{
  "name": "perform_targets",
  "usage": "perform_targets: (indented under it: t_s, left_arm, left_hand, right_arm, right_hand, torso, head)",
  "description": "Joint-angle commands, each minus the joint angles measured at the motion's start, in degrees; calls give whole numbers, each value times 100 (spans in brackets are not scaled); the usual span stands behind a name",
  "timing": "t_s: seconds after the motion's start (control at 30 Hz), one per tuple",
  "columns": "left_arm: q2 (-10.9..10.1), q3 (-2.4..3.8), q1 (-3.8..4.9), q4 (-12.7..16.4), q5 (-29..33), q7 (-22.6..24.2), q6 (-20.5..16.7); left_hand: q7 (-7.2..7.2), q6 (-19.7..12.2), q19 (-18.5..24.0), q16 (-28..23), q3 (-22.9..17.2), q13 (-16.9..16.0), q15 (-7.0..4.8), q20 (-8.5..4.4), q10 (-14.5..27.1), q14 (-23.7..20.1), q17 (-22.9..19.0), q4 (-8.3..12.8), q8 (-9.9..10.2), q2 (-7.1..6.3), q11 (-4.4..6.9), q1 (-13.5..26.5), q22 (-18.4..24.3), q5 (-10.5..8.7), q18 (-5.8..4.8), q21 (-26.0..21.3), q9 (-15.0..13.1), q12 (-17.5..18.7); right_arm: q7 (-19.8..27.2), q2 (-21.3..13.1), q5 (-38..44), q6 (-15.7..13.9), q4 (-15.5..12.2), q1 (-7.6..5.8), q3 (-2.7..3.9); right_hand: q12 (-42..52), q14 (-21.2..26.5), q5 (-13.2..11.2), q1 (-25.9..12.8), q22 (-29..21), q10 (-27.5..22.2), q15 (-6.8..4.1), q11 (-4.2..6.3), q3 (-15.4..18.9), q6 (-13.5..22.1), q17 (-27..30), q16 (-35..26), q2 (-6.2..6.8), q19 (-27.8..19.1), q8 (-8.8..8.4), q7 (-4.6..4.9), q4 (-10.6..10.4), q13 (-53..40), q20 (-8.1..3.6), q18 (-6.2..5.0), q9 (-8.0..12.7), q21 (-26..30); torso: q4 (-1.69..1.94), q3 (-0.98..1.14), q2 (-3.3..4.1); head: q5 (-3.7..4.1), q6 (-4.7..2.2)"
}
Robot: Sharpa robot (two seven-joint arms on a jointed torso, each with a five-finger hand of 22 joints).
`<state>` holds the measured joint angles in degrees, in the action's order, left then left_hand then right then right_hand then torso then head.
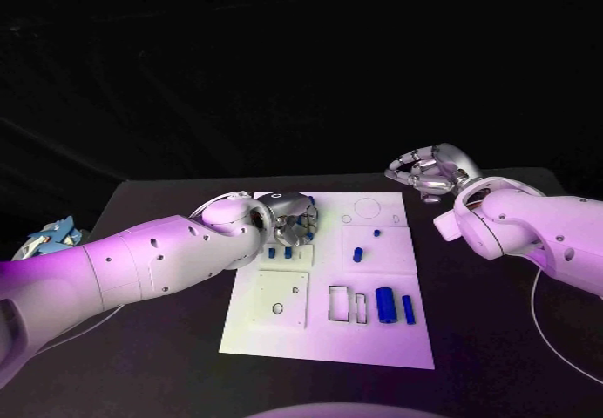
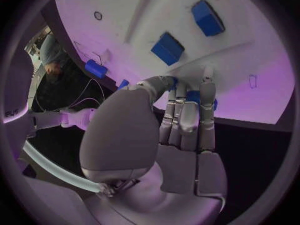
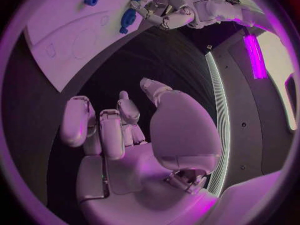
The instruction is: Assemble the parts on the task board
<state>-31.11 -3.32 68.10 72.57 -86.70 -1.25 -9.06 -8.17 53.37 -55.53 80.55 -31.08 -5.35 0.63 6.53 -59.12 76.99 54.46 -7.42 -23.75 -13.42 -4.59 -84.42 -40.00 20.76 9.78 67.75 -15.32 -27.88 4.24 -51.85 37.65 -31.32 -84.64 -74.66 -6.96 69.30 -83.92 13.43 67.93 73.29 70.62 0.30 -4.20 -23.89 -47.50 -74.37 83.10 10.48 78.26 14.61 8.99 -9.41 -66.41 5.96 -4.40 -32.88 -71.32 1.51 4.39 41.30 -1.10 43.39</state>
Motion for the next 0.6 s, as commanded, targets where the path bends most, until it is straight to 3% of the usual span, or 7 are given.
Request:
perform_targets:
  t_s: [0.03,0.33,0.6]
  left_arm:
    - [-62,31,-3,90,177,97,-162]
    - [-428,223,18,432,503,41,-262]
    - [-727,268,41,610,768,-31,-104]
  left_hand:
    - [-8,56,-51,31,-10,-4,4,-12,-75,41,-2,41,47,1,-1,63,-16,-20,25,39,-4,57]
    - [-25,83,-111,61,-7,25,14,-7,-130,83,62,61,100,-19,-14,130,-94,-21,10,82,6,166]
    - [-27,97,-108,66,4,38,20,-3,-156,90,55,62,127,-37,-20,175,-83,-22,11,79,11,219]
  right_arm:
    - [46,4,13,75,6,8,1]
    - [42,-20,12,77,27,18,1]
    - [44,-33,10,74,37,23,1]
  right_hand:
    - [-26,-233,23,-29,-3,-43,-39,-4,6,24,4,-36,-18,-38,19,7,-42,-7,0,-73,-9,34]
    - [-26,-233,23,-29,-3,-43,-39,-4,6,24,4,-36,-18,-38,19,7,-42,-7,0,-73,-9,34]
    - [-26,-233,23,-29,-3,-43,-39,-4,6,24,4,-36,-18,-38,19,7,-42,-7,0,-73,-9,34]
  torso:
    - [-4,-1,-3]
    - [22,-12,-14]
    - [51,-26,-22]
  head:
    - [2,-10]
    - [38,-28]
    - [52,-10]
